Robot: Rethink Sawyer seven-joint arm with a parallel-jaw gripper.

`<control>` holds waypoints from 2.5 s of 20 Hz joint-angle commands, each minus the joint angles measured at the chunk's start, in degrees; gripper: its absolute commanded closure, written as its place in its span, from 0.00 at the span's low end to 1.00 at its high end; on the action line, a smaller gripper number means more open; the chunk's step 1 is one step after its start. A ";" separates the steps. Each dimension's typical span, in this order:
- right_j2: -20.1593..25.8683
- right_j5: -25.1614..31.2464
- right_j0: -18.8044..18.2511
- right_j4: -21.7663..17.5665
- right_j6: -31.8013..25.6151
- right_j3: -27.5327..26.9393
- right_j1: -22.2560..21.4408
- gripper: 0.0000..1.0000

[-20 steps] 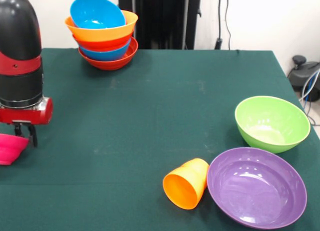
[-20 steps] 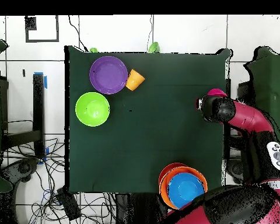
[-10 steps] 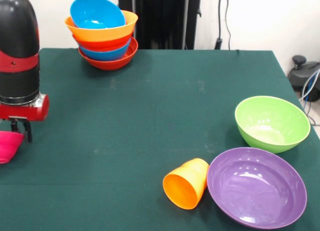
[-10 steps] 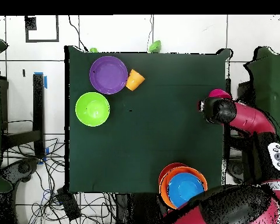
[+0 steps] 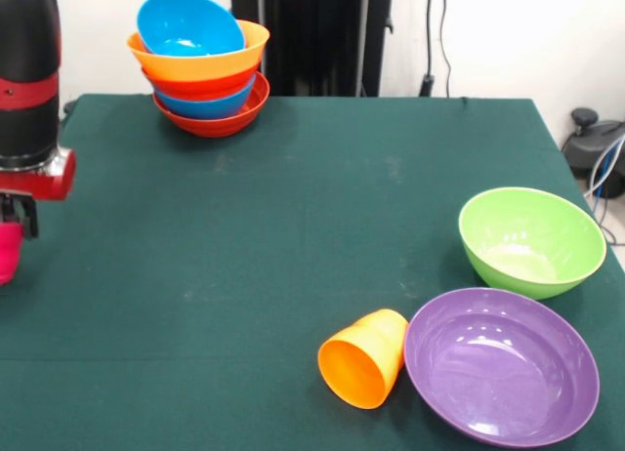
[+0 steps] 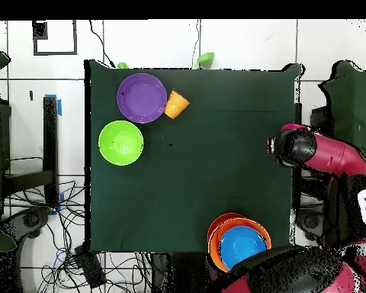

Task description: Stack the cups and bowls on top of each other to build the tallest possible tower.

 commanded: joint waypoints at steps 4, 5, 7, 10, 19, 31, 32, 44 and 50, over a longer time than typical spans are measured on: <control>-5.02 8.81 4.70 -5.26 -2.63 4.79 -2.82 1.00; -5.43 8.91 4.84 -5.31 -2.84 5.86 -3.60 1.00; -7.03 9.43 5.93 -5.98 -2.59 7.19 -4.80 1.00; -10.69 9.68 8.95 -8.17 -1.36 9.38 -6.29 1.00; -18.26 19.95 16.68 -11.05 -5.44 14.30 -12.94 1.00; -18.03 28.44 19.79 -10.34 -5.56 11.34 -13.70 1.00; -17.86 29.88 20.24 -9.93 -5.44 10.52 -13.80 1.00; -16.77 31.47 21.54 -1.02 5.45 18.24 -16.40 1.00; -18.53 24.99 23.86 0.70 10.69 25.50 -18.28 1.00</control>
